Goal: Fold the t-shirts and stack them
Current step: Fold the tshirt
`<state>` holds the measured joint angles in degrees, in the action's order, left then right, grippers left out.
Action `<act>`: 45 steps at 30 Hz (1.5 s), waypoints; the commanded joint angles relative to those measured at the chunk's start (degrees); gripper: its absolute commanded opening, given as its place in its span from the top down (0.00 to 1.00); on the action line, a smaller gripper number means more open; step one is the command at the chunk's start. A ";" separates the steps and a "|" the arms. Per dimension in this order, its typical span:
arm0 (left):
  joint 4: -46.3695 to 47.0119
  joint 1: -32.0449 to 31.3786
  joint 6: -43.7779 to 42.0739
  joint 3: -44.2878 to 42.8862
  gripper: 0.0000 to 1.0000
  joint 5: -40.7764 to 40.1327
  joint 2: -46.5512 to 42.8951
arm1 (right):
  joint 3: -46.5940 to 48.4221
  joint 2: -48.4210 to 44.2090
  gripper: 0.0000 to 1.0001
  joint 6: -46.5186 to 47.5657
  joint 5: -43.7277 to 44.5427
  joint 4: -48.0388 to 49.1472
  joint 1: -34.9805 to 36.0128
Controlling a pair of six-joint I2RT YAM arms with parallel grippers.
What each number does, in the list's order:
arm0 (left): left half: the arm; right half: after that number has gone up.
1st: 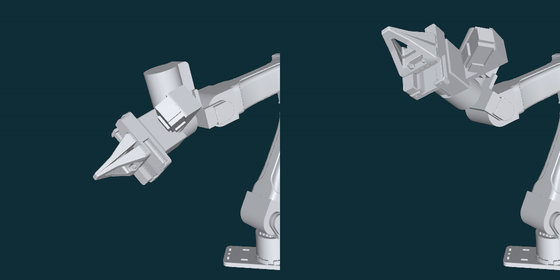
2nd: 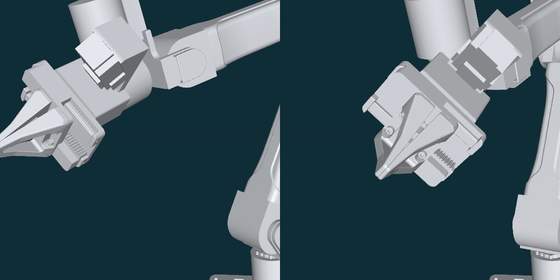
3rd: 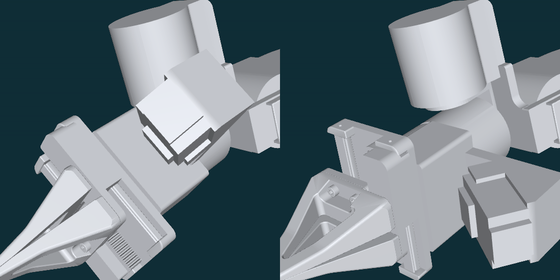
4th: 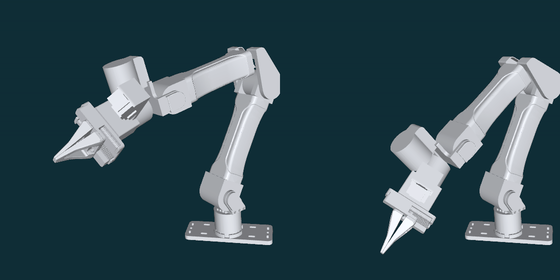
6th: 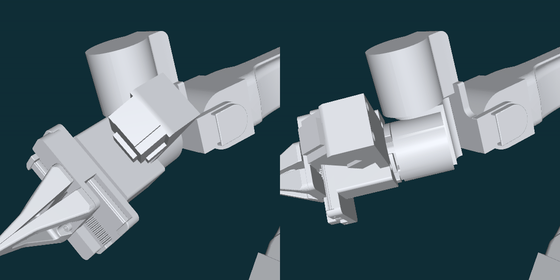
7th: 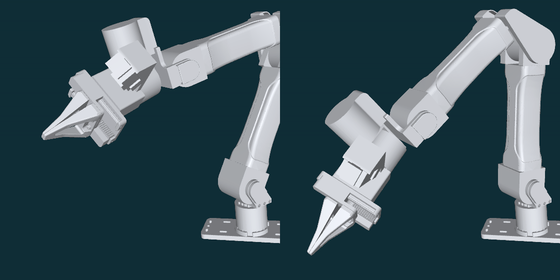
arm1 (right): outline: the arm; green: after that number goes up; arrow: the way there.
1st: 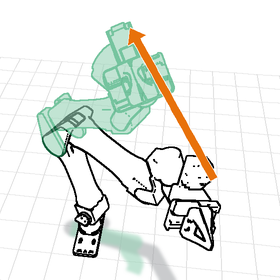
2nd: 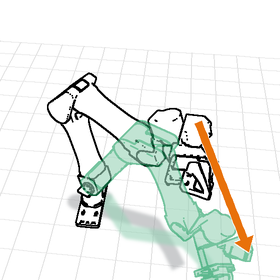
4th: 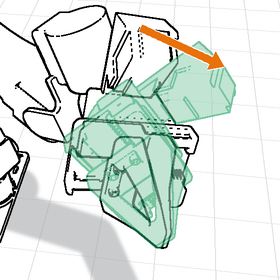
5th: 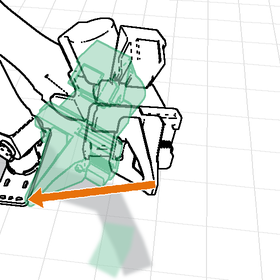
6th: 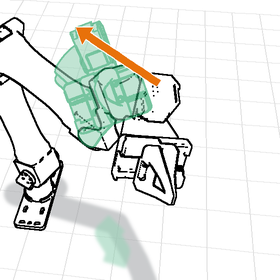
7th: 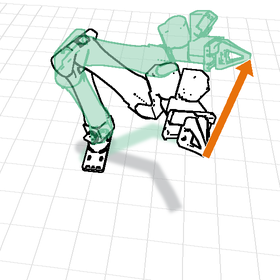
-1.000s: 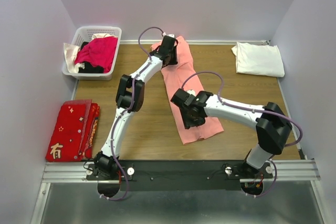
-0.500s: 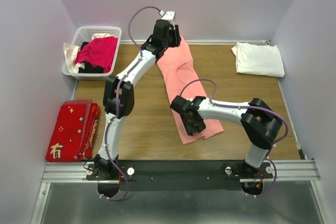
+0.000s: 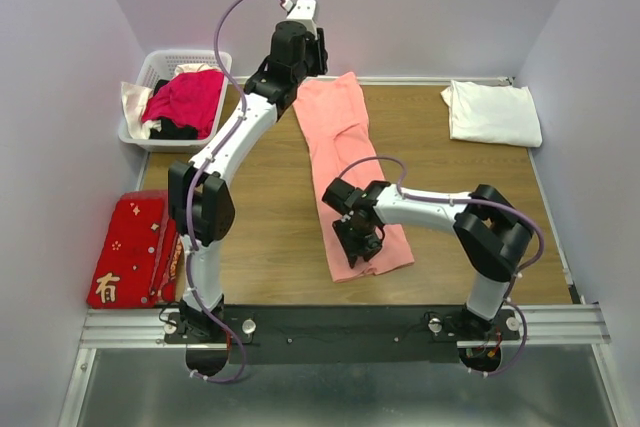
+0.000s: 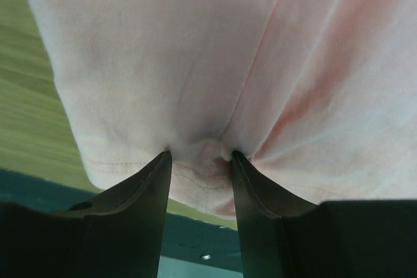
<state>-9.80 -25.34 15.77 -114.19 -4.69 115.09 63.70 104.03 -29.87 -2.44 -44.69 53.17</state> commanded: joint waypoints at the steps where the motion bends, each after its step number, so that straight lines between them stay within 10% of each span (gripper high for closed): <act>1: -4.78 -0.06 0.31 0.55 0.55 -4.27 -4.25 | -2.46 14.35 0.50 -3.88 -12.51 17.61 3.69; 12: -12.95 -0.06 1.54 7.66 0.55 -10.51 -14.36 | 10.92 22.28 0.51 -5.20 -12.70 18.15 5.72; 45: -20.26 -1.46 15.43 52.91 0.55 -5.17 -43.01 | -3.84 -19.03 0.49 -17.05 21.23 1.89 5.72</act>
<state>-28.25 -25.36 26.98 -70.15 -14.41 78.11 65.71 86.96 -40.97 9.56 -36.67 59.02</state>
